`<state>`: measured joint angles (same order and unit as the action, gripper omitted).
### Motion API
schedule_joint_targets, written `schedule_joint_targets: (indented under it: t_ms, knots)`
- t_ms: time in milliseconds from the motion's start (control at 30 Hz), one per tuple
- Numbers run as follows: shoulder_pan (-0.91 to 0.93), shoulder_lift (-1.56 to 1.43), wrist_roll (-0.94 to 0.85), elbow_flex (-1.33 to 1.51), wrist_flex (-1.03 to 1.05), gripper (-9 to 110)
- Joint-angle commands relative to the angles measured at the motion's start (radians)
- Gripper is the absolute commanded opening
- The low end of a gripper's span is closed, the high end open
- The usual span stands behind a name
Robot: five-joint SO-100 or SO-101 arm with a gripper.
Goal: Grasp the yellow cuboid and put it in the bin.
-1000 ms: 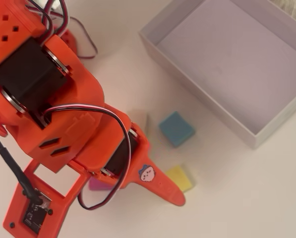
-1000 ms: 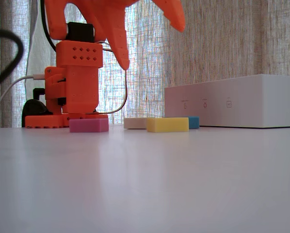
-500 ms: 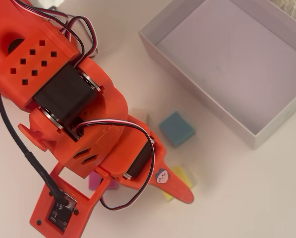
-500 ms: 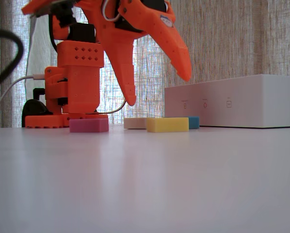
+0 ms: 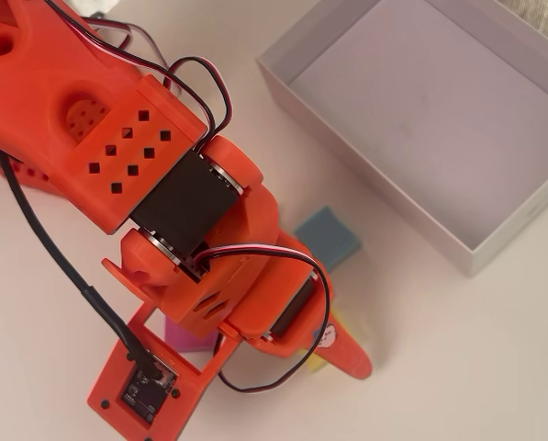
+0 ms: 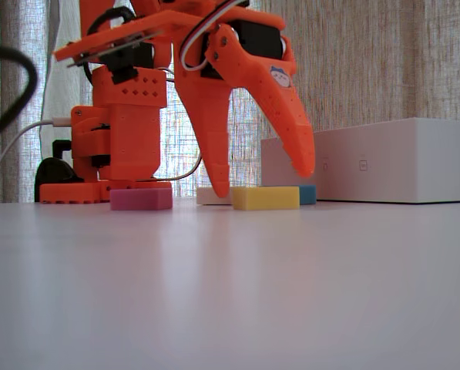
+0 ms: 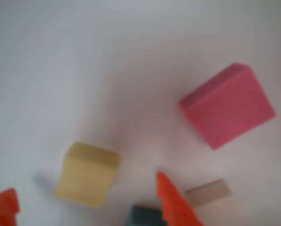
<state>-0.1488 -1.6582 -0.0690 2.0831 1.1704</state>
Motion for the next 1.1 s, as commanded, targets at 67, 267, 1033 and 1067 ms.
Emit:
schedule_joint_targets:
  t_ms: [67,267,1033,1067]
  knots:
    - [-0.006,0.037,0.017,-0.078,0.023,38]
    - [-0.023,0.101,0.028,-0.124,0.046,38]
    - [-0.035,0.141,0.170,-0.146,0.063,38]
    - [-0.035,0.144,0.175,-0.146,0.064,38]
